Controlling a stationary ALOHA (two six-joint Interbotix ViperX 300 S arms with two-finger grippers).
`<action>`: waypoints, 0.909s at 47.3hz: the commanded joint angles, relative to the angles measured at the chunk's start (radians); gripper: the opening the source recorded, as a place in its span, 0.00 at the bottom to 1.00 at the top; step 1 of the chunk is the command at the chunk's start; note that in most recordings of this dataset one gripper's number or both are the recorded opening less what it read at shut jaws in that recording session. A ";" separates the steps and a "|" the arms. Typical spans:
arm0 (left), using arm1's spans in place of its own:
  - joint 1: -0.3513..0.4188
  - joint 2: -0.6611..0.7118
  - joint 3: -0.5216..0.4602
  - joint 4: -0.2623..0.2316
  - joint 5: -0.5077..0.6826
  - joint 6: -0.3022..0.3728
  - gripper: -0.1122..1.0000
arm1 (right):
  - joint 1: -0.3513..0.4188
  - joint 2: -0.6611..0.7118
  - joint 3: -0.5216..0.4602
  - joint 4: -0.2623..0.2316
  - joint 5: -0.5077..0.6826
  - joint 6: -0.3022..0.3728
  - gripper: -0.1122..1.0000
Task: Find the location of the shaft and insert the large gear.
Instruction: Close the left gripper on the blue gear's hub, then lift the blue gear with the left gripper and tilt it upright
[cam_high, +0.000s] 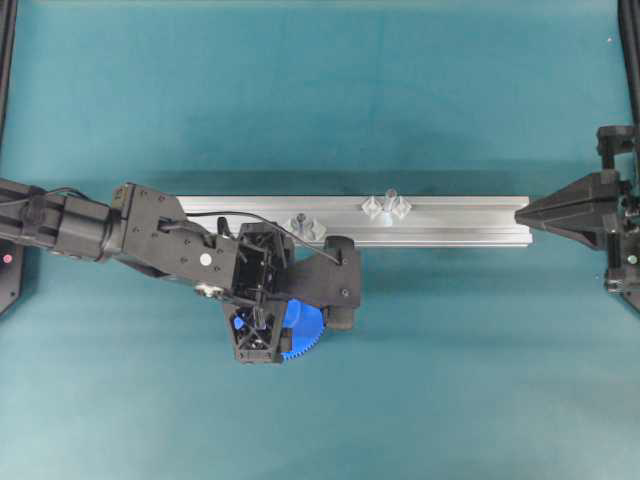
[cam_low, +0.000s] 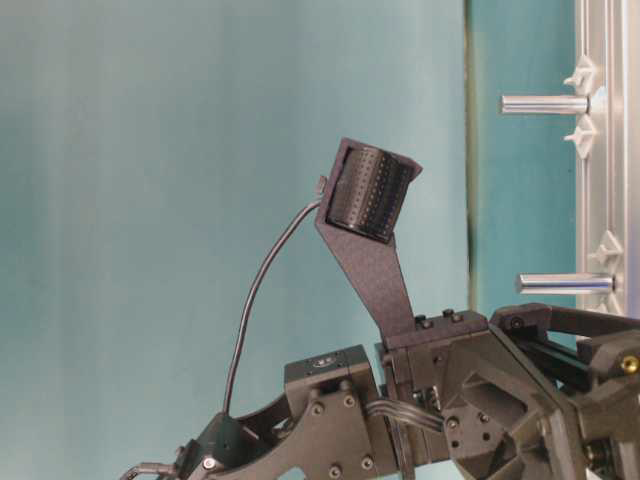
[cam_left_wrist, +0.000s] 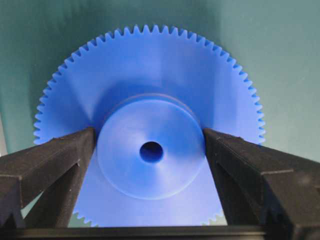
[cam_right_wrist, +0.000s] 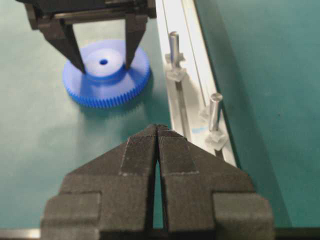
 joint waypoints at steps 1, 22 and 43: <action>0.003 0.000 0.002 0.003 0.005 -0.006 0.93 | -0.002 0.005 -0.011 0.002 -0.005 0.011 0.10; 0.002 -0.008 0.000 0.003 0.049 -0.026 0.73 | -0.002 0.005 -0.011 0.002 -0.005 0.009 0.10; -0.002 -0.035 -0.058 0.003 0.060 -0.023 0.73 | -0.002 -0.006 -0.011 0.002 -0.005 0.011 0.10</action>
